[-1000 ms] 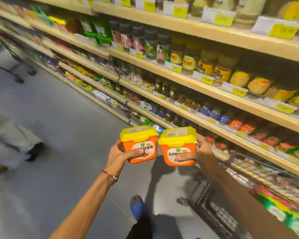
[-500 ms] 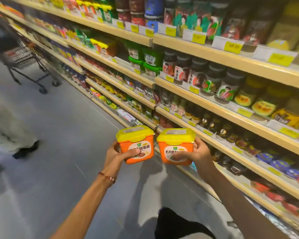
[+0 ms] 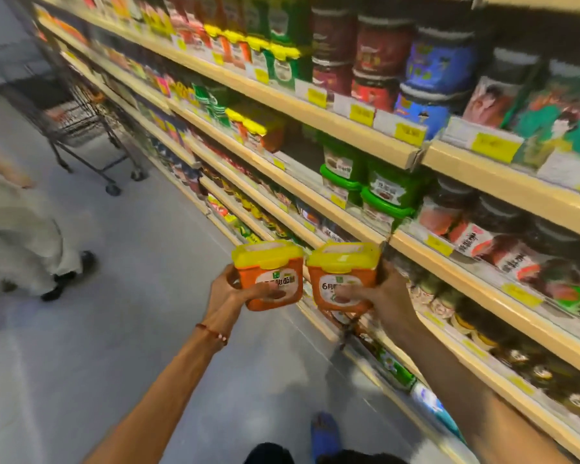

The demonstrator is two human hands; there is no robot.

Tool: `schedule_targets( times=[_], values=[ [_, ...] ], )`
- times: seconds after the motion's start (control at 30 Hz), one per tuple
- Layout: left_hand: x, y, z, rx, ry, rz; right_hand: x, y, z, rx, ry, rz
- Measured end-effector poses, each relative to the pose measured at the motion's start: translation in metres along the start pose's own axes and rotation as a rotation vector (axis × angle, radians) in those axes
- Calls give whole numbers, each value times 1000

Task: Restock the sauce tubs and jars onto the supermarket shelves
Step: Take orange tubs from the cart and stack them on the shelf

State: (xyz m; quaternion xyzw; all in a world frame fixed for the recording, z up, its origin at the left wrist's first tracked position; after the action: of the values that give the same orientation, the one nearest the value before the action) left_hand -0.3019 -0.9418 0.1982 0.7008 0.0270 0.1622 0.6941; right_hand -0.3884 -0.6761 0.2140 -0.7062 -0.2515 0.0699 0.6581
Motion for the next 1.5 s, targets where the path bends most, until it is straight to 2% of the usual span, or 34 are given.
schedule_targets(
  times=[0.27, 0.47, 0.53, 0.77, 0.97, 1.2, 1.4, 1.5],
  values=[
    [-131, 26, 103, 70, -72, -26, -137, -29, -85, 23, 36, 37],
    [-230, 53, 193, 53, -171, 0, -218, -44, -160, -91, 178, 56],
    [-276, 70, 228, 29, -248, 1, -250, -47, -186, -144, 281, 81],
    [-371, 95, 256, -22, -352, -15, -307, -64, -217, -189, 344, 179],
    [-438, 102, 259, -23, -418, 5, -367, -78, -217, -208, 397, 184],
    [-501, 124, 271, -163, -489, -120, -412, -90, -228, -117, 488, 240],
    [-563, 140, 282, -240, -631, -216, -445, -89, -260, -212, 654, 225],
    [-587, 148, 284, -211, -712, -228, -458, -94, -278, -169, 753, 229]
  ],
)
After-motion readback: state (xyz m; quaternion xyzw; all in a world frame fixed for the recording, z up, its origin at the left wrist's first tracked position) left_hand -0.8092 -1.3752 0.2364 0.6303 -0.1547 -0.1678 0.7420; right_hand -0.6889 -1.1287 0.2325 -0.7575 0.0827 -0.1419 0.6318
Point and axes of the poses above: each hand's wrist, its own x-axis away from the middle knuckle, its own z-axis out of the back of the hand, y = z × x, the point moved 1 cm from there along -x, towards the middle knuckle, and after that the axes turned 11 degrees about -y, right-handed, at the moved point
